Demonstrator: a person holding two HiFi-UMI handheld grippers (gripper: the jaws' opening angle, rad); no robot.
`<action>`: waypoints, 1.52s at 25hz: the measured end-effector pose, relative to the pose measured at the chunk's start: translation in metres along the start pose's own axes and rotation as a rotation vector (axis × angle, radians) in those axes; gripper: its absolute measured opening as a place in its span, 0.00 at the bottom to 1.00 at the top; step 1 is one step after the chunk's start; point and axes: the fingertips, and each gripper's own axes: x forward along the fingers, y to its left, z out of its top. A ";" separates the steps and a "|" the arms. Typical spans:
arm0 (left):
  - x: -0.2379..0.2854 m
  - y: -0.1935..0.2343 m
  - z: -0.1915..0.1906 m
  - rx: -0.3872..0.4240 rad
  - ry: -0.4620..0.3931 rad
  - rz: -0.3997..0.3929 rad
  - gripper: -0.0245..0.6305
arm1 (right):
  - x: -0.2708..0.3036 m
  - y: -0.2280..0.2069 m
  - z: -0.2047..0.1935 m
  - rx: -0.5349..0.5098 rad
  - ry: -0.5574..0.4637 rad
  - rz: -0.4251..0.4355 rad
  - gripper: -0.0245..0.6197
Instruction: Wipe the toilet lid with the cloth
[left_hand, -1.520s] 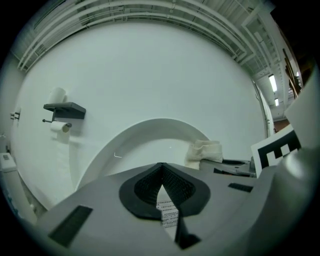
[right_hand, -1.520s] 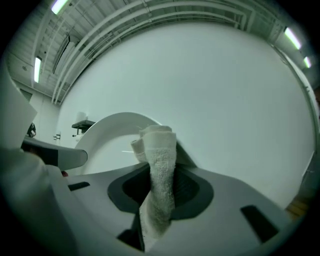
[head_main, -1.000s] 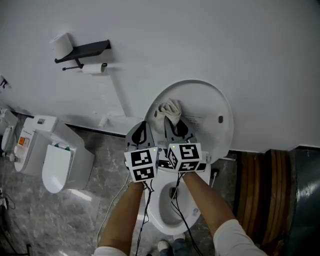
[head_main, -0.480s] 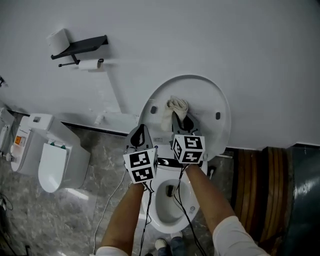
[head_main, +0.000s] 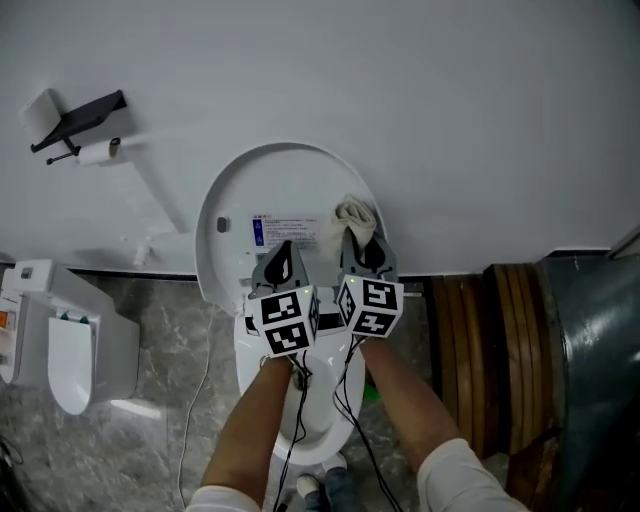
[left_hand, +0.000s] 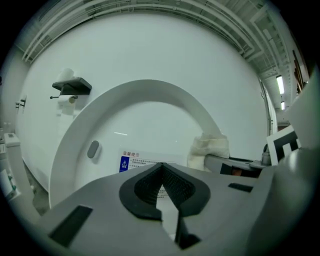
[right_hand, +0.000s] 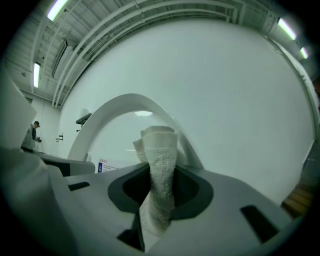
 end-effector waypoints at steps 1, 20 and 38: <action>0.002 -0.002 -0.002 -0.004 0.004 0.001 0.06 | 0.000 0.000 -0.001 0.002 -0.001 -0.004 0.17; -0.102 0.218 -0.048 0.020 0.052 0.309 0.06 | 0.046 0.261 -0.085 -0.098 0.112 0.412 0.17; -0.021 0.044 -0.074 -0.017 0.062 0.002 0.05 | 0.008 0.026 -0.076 -0.148 0.047 0.014 0.17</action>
